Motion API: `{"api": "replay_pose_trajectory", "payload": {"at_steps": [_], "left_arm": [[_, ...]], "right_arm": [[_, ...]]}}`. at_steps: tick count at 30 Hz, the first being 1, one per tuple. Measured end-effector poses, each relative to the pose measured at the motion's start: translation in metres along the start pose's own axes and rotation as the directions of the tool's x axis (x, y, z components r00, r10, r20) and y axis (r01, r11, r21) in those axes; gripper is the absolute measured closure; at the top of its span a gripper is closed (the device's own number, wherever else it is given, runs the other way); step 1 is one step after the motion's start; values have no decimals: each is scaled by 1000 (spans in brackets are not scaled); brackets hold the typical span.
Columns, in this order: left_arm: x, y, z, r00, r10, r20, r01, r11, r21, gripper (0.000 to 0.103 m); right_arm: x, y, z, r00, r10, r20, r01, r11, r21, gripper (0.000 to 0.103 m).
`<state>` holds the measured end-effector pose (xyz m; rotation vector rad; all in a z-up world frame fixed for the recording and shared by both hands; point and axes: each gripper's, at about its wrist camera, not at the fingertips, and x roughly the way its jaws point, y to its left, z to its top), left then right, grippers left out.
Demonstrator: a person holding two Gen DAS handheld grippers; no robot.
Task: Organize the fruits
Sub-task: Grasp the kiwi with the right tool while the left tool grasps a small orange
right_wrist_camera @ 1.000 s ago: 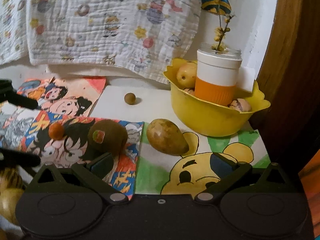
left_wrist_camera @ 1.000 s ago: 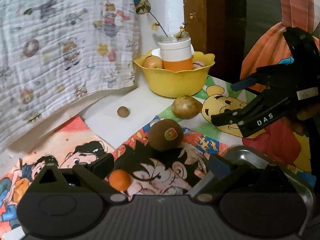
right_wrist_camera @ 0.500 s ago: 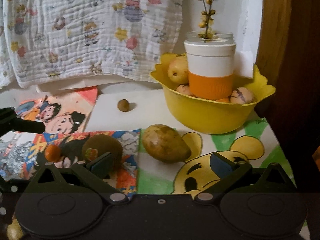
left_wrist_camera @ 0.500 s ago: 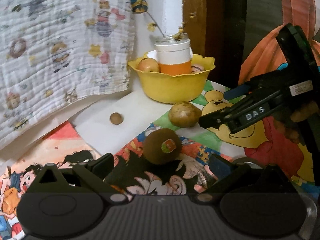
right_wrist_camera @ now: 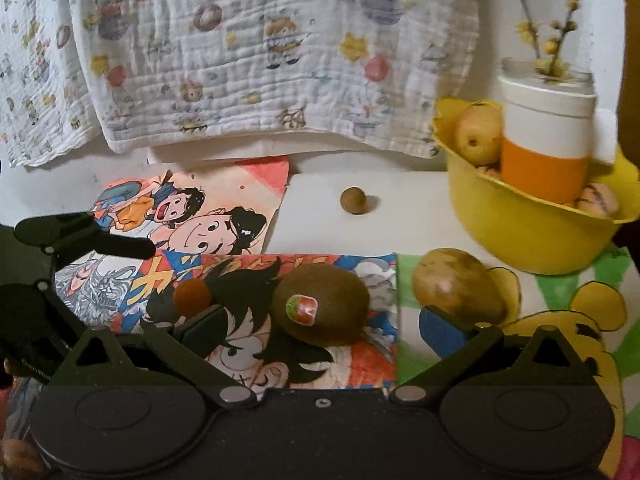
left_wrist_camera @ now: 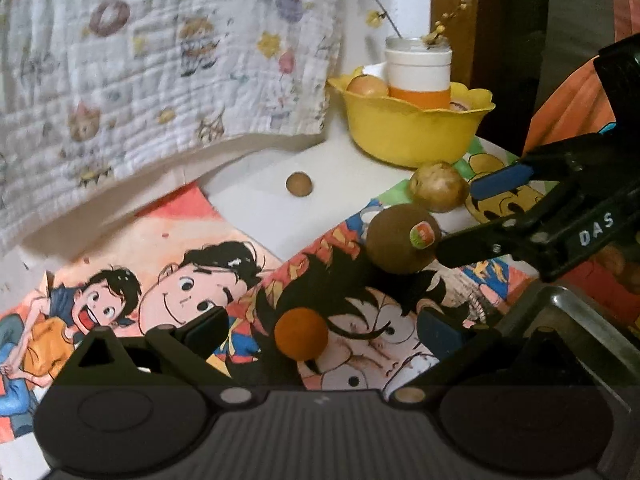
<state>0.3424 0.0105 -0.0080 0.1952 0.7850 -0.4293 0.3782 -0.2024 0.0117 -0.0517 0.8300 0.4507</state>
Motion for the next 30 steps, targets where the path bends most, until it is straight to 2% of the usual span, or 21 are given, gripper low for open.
{"api": "replay_pose_trajectory", "payload": {"at_steps": [4, 10, 13, 19, 23, 30], "left_arm": [[7, 5, -4, 1000, -3, -20, 3, 1000, -11, 11], [15, 12, -8, 999, 0, -42, -1, 999, -32, 25], [20, 11, -9, 998, 11, -55, -12, 1000, -14, 36], [24, 13, -8, 998, 9, -59, -10, 1000, -16, 53], [25, 13, -6, 998, -2, -63, 1, 1000, -24, 67], [26, 15, -4, 998, -6, -68, 3, 999, -46, 69]], "right_arm": [[14, 4, 4, 1000, 15, -20, -15, 1000, 17, 8], [32, 6, 5, 1000, -4, -26, 5, 999, 46, 16], [40, 7, 5, 998, -38, -42, 41, 997, 64, 20], [47, 6, 4, 998, -40, -53, 45, 995, 94, 25], [51, 7, 3, 997, -47, -55, 52, 994, 99, 33], [52, 9, 1, 997, -63, -39, 66, 994, 87, 35]]}}
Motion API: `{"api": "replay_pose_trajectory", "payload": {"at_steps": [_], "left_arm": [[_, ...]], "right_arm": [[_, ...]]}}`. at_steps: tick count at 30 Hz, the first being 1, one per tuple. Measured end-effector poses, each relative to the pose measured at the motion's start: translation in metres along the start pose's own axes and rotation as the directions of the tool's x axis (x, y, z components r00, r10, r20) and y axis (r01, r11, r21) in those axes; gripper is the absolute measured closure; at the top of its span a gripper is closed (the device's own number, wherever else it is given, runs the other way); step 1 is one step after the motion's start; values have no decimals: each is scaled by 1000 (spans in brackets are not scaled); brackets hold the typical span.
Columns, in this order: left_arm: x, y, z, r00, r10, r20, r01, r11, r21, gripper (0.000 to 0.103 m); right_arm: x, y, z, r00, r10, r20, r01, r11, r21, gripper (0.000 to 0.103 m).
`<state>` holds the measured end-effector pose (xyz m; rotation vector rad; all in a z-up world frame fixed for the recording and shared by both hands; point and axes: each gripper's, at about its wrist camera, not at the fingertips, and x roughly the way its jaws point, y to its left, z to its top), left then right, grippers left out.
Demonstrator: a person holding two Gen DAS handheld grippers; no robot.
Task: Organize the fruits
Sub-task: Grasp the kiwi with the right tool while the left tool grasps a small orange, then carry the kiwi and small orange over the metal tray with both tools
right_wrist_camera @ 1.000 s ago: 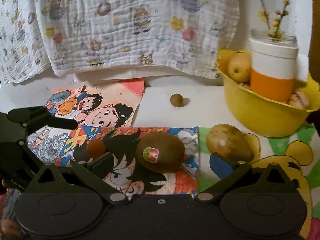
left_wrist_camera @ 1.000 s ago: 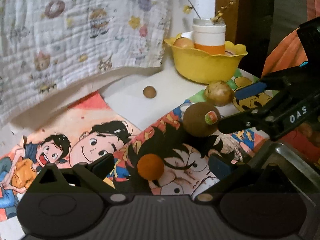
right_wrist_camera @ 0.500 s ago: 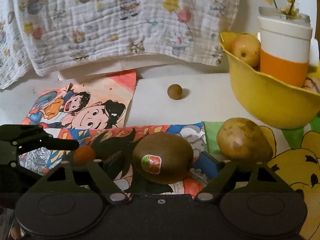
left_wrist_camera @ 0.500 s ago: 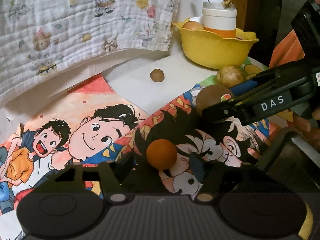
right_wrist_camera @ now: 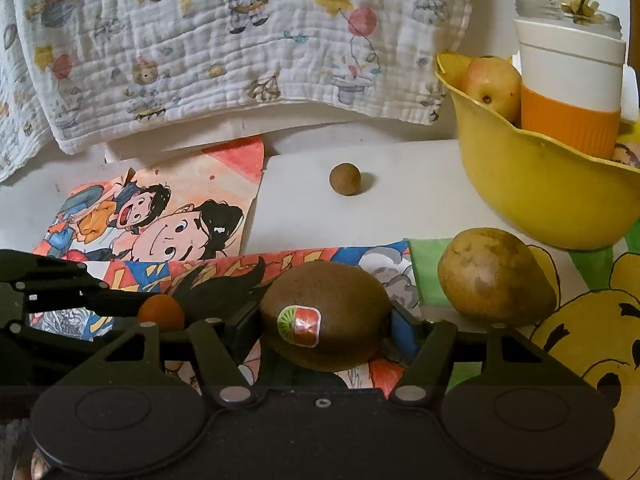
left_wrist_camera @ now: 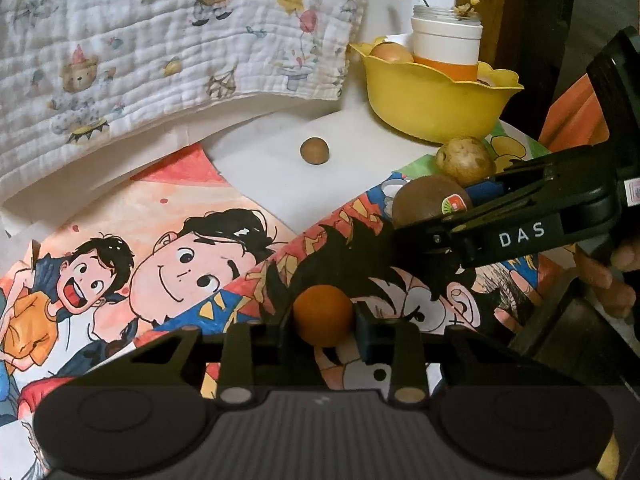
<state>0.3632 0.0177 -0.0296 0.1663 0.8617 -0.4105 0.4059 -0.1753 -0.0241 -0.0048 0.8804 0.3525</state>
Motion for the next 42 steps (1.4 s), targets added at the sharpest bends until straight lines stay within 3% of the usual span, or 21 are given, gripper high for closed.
{"api": "replay_pose_trajectory", "payload": {"at_steps": [13, 27, 42], "left_arm": [[-20, 2, 2, 1000, -8, 20, 10, 996, -90, 69], [-79, -31, -13, 995, -3, 98, 12, 996, -90, 69], [-149, -81, -72, 987, -6, 159, 18, 997, -77, 69]], "right_arm": [[-18, -4, -13, 998, 60, 34, -61, 998, 30, 36], [-89, 4, -36, 987, 124, 100, -125, 992, 6, 36], [-158, 29, -102, 980, 174, 99, -168, 984, -64, 36]]}}
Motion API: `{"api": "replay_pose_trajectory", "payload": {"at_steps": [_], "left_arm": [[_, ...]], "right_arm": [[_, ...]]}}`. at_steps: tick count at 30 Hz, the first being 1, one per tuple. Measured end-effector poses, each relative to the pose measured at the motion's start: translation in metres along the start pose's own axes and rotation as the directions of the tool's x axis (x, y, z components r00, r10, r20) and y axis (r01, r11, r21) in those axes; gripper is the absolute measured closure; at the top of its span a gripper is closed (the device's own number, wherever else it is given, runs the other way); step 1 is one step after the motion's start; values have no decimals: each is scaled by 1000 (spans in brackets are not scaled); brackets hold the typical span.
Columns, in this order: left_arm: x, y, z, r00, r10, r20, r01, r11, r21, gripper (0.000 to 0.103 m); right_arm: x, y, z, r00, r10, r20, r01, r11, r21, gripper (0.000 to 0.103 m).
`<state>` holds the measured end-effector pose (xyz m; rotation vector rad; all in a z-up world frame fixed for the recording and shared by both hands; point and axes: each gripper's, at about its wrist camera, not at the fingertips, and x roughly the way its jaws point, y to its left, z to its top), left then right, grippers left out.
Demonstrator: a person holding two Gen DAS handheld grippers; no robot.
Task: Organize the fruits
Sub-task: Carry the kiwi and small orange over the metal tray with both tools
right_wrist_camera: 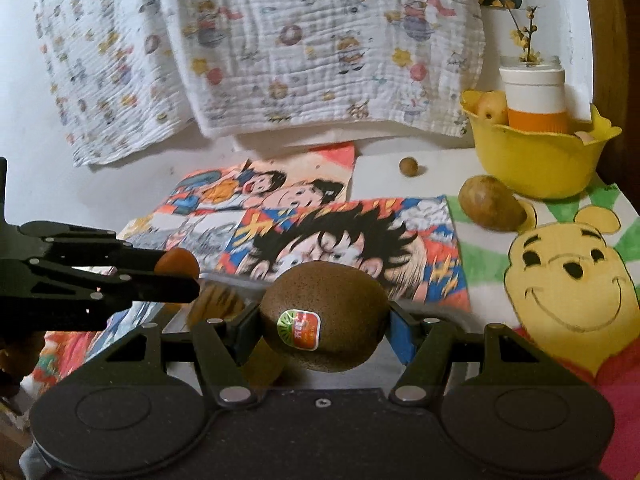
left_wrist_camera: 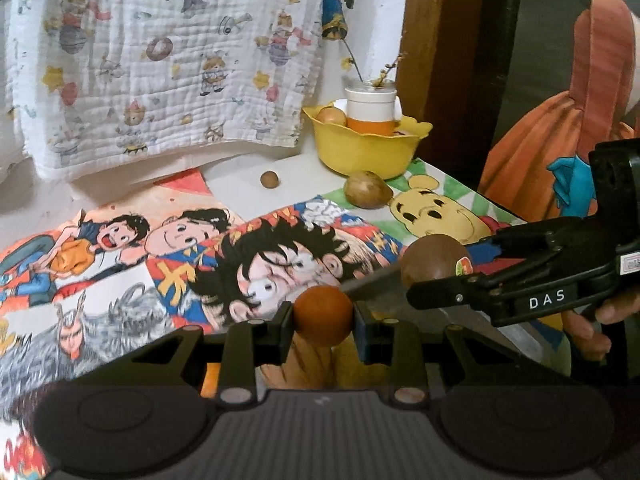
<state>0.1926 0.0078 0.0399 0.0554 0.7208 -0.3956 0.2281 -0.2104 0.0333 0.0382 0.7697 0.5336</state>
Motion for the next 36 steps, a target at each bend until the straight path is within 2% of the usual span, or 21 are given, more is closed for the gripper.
{"api": "replay_pose_trajectory", "payload": {"at_steps": [7, 16, 25, 36], "left_arm": [[-16, -13, -25, 1000, 13, -5, -13, 1000, -27, 69], [-11, -15, -41, 992, 73, -100, -80, 994, -72, 69], [-2, -13, -42, 981, 99, -164, -113, 990, -80, 69], [13, -7, -43, 971, 73, -227, -99, 990, -103, 68]], "right_arm": [[-13, 15, -26, 999, 28, -22, -28, 999, -22, 36], [-17, 21, -49, 998, 33, -51, -36, 998, -60, 36], [-9, 23, -55, 998, 17, -63, -23, 995, -99, 36], [-1, 23, -53, 997, 19, -72, -27, 992, -120, 36]]}}
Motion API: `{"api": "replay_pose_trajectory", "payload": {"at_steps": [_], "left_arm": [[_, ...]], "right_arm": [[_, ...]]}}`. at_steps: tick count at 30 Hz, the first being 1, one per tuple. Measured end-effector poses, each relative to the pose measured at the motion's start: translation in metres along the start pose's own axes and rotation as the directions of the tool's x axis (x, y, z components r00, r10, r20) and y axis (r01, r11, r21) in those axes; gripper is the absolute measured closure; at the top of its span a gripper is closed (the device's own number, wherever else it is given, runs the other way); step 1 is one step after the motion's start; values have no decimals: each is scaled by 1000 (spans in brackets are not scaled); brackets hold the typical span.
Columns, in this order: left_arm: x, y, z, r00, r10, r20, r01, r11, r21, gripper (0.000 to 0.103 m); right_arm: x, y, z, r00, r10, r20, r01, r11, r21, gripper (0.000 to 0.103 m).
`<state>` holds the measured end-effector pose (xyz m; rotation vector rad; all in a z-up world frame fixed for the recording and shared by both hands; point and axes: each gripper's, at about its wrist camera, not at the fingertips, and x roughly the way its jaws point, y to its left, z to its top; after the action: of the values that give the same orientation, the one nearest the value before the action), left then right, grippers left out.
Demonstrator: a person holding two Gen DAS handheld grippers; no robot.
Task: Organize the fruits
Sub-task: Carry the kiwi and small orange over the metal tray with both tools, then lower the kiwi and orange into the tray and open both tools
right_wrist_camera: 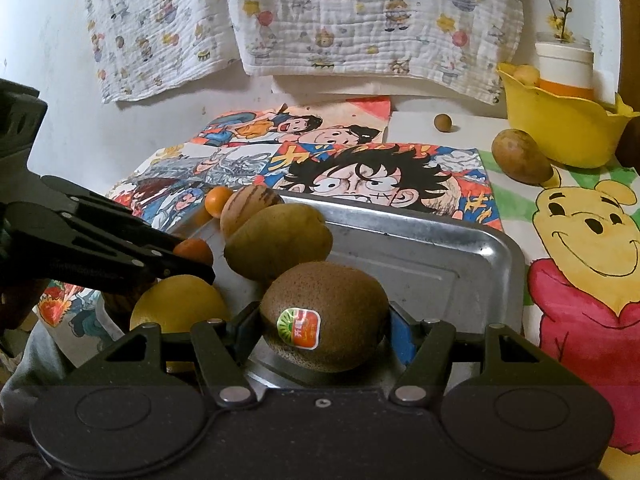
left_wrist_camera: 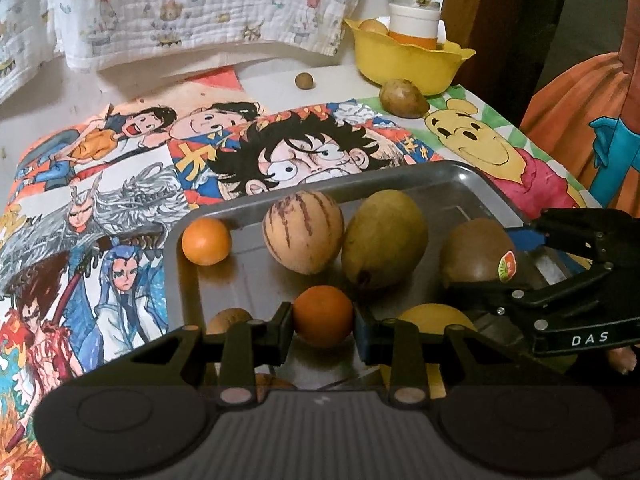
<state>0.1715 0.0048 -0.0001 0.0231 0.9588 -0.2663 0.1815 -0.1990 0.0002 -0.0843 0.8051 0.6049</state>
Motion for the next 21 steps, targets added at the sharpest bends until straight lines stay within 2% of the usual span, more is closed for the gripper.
{"api": "replay_pose_trajectory", "payload": {"at_steps": [6, 12, 21], "left_arm": [[4, 3, -1, 1000, -13, -13, 12, 1000, -15, 68], [3, 3, -1, 1000, -3, -12, 2, 1000, -13, 63], [-8, 5, -3, 1000, 15, 12, -15, 1000, -17, 43]], "right_arm": [[-1, 1, -1, 1000, -1, 3, 1, 1000, -6, 36], [-2, 1, -1, 1000, -1, 3, 1, 1000, -5, 35], [-6, 1, 0, 1000, 14, 18, -14, 1000, -7, 33]]}}
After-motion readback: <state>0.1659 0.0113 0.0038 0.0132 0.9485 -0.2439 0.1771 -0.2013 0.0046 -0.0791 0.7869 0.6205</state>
